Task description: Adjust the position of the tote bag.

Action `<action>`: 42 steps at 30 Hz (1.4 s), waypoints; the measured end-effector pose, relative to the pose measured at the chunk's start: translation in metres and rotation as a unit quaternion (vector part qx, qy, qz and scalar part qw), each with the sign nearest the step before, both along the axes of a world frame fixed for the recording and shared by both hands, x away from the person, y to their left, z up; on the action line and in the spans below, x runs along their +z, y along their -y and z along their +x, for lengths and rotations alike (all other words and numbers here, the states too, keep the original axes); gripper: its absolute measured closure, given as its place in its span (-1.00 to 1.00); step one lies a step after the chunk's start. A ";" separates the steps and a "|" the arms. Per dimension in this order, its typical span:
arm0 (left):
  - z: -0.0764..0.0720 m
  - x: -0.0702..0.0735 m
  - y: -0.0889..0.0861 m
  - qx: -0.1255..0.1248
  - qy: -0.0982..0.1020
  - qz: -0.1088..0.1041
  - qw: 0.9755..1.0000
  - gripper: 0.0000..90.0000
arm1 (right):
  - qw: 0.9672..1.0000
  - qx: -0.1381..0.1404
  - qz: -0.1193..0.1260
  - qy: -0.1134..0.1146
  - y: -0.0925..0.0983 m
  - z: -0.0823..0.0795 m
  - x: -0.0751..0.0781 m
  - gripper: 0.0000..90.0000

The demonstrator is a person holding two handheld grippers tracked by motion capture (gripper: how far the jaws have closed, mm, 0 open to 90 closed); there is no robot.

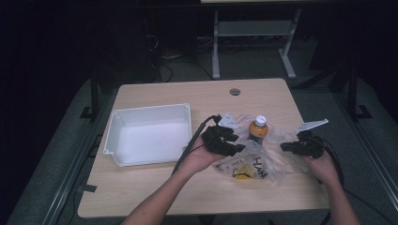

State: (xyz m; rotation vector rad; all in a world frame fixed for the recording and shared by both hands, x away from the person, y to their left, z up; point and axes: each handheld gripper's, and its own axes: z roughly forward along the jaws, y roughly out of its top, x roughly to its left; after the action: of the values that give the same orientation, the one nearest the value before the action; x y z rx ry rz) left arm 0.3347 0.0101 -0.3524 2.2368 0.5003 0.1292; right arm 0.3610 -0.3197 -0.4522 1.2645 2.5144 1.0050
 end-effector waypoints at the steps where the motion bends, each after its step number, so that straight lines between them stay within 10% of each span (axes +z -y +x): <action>1: 0.001 0.001 0.004 -0.002 -0.001 -0.001 1.000 0.23 | 1.000 0.000 0.001 0.000 0.000 0.000 0.000 0.89; 12: 0.014 -0.016 0.031 0.004 -0.016 0.014 1.000 0.01 | 1.000 -0.001 0.009 0.005 0.000 0.001 0.000 0.89; 20: 0.015 -0.037 0.036 0.033 -0.003 0.051 0.998 0.88 | 1.000 -0.005 0.011 0.008 0.003 0.000 0.002 0.89; 42: 0.000 -0.085 0.001 0.042 -0.026 0.078 0.996 0.94 | 1.000 -0.009 0.000 0.004 0.003 0.001 -0.002 0.91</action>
State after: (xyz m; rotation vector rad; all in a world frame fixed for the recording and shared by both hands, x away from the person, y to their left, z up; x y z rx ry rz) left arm 0.3349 0.0091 -0.4377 2.3757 0.6320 0.1599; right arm 0.3624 -0.3230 -0.4538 1.2786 2.4914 1.0038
